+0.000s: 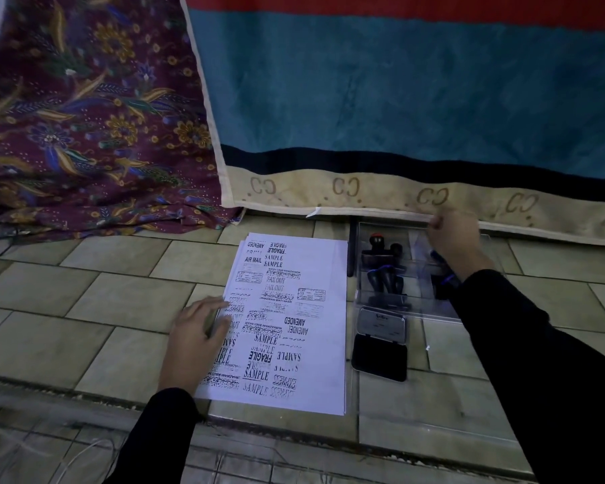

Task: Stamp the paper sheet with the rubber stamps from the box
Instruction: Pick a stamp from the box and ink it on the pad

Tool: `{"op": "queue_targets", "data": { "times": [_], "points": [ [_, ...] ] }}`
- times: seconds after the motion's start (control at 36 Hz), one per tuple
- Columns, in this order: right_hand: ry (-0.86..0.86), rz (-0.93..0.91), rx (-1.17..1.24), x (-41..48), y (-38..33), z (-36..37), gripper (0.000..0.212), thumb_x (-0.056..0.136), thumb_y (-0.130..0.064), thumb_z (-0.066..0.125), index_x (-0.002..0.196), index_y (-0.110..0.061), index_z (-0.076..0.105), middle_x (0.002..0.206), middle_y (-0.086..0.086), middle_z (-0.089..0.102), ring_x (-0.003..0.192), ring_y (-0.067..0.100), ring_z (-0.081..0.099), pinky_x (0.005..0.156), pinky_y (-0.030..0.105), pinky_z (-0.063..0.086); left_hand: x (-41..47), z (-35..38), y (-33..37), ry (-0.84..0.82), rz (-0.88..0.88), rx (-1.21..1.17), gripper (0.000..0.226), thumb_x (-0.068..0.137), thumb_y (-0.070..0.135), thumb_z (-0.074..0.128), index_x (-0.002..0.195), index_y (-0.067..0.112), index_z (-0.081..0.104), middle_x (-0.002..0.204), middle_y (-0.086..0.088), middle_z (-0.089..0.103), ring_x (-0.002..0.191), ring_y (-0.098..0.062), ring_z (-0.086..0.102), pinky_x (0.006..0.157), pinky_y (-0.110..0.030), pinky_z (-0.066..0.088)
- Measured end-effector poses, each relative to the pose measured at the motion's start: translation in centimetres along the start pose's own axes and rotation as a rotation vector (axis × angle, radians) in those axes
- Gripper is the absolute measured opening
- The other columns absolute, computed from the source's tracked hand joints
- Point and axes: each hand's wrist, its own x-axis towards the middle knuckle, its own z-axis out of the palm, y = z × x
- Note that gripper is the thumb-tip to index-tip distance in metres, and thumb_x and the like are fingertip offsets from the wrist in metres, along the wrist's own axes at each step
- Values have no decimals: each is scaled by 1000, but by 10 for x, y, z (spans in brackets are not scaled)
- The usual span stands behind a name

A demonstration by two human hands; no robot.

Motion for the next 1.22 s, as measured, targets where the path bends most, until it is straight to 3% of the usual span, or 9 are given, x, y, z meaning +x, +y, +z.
{"op": "queue_targets", "data": {
  "times": [0.06, 0.17, 0.39, 0.53, 0.64, 0.81, 0.92, 1.06, 1.22],
  "points": [
    [-48, 8, -97, 1, 15, -3, 19, 83, -7, 55, 87, 9, 66, 92, 29, 66, 89, 39, 63, 71, 36, 49, 0, 0, -1, -2, -6, 3, 39, 87, 46, 51, 109, 20, 69, 118, 7, 64, 112, -18, 57, 101, -45, 46],
    [-195, 45, -152, -4, 32, 1, 24, 76, -22, 72, 78, 2, 67, 86, 21, 67, 83, 33, 64, 62, 28, 42, 0, 0, 0, 0, -3, 1, 40, 87, 47, 51, 109, 20, 69, 118, 7, 64, 112, -18, 57, 100, -45, 46],
    [-211, 33, -89, -2, 31, 8, 17, 78, -13, 69, 84, 3, 68, 89, 23, 66, 86, 34, 63, 65, 30, 44, 0, 0, 0, -3, -2, 3, 37, 87, 45, 52, 109, 21, 69, 117, 8, 64, 112, -19, 58, 100, -44, 46],
    [-139, -8, -52, -1, 30, 7, 16, 75, -10, 70, 86, 1, 65, 90, 24, 65, 86, 36, 63, 69, 35, 50, 0, -1, 2, 3, 9, 11, 35, 87, 41, 55, 109, 19, 70, 116, 9, 63, 111, -18, 58, 101, -38, 44],
    [0, -57, 19, -8, 28, -7, 28, 79, -12, 67, 106, -6, 62, 96, 21, 66, 90, 35, 62, 74, 35, 49, -1, -1, 4, 1, 1, 10, 33, 87, 38, 55, 110, 19, 69, 117, 10, 63, 114, -15, 56, 101, -34, 42],
    [216, -206, 234, -72, 10, -40, 19, 80, -7, 64, 98, -9, 68, 96, 14, 64, 74, 21, 57, 67, 20, 37, -1, -2, 4, 0, -4, 15, 35, 87, 40, 54, 110, 19, 69, 119, 8, 64, 115, -15, 55, 102, -39, 43],
    [39, -210, 473, -132, -4, -43, 19, 78, -12, 73, 95, -17, 66, 79, -1, 66, 64, 5, 62, 56, 4, 45, 0, -2, 3, -1, 3, 15, 42, 86, 47, 50, 110, 18, 69, 119, 6, 65, 114, -17, 56, 102, -41, 44],
    [-150, -241, 587, -189, -5, -22, 26, 70, -9, 79, 90, -21, 67, 81, -14, 67, 70, 0, 66, 68, 12, 53, -1, -2, 5, -3, 8, 6, 43, 86, 46, 50, 109, 16, 69, 117, 4, 65, 111, -17, 57, 101, -42, 45],
    [-111, -305, 521, -206, 1, -7, 24, 66, -11, 83, 84, -16, 67, 79, -6, 67, 75, -3, 64, 63, 16, 53, 0, -3, 6, -2, 5, 14, 46, 86, 49, 48, 109, 16, 69, 119, 3, 66, 112, -18, 57, 102, -46, 44]
  ]
}}
